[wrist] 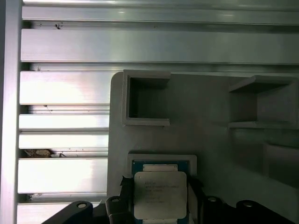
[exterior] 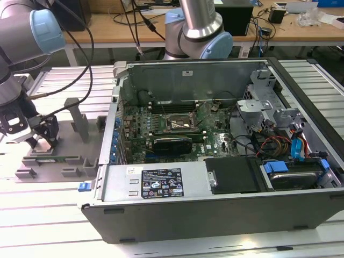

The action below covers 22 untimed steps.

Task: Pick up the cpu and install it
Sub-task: 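Pick up the cpu and move it towards the insertion slot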

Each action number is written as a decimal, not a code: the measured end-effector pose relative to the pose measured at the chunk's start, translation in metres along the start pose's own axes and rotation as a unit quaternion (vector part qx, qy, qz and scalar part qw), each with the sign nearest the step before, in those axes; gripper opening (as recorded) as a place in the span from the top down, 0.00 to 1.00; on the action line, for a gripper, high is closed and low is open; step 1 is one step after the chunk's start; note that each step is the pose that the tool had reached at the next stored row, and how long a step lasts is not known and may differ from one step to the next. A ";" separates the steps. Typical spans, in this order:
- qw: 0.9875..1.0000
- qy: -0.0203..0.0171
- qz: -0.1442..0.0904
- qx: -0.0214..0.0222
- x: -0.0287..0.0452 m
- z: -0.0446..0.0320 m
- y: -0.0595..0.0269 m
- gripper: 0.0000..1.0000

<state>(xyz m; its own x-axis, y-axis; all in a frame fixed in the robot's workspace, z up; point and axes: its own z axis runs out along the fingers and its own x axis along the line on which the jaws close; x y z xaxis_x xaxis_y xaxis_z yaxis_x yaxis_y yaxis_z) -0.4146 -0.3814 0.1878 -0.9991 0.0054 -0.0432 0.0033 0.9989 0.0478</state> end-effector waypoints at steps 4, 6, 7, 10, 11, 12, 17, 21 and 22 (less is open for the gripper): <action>1.000 0.000 0.000 0.000 -0.0005 -0.0125 0.0006 0.45; 1.000 0.000 0.000 0.000 -0.0007 -0.0185 0.0009 0.45; 1.000 0.000 0.000 0.000 -0.0009 -0.0224 0.0010 0.45; 1.000 0.000 0.000 0.000 -0.0013 -0.0316 0.0015 0.45; 1.000 0.000 0.000 0.000 -0.0014 -0.0344 0.0016 0.45; 1.000 0.000 0.000 0.000 -0.0016 -0.0377 0.0018 0.45; 1.000 0.000 0.000 0.000 -0.0022 -0.0535 0.0025 0.45; 1.000 0.000 0.000 0.000 -0.0028 -0.0648 0.0031 0.45; 1.000 0.000 0.000 0.000 -0.0029 -0.0676 0.0032 0.45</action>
<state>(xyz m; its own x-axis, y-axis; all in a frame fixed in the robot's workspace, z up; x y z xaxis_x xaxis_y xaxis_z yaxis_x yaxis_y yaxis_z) -0.4146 -0.3814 0.2556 -0.9991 0.0050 -0.0427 0.0030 0.9989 0.0475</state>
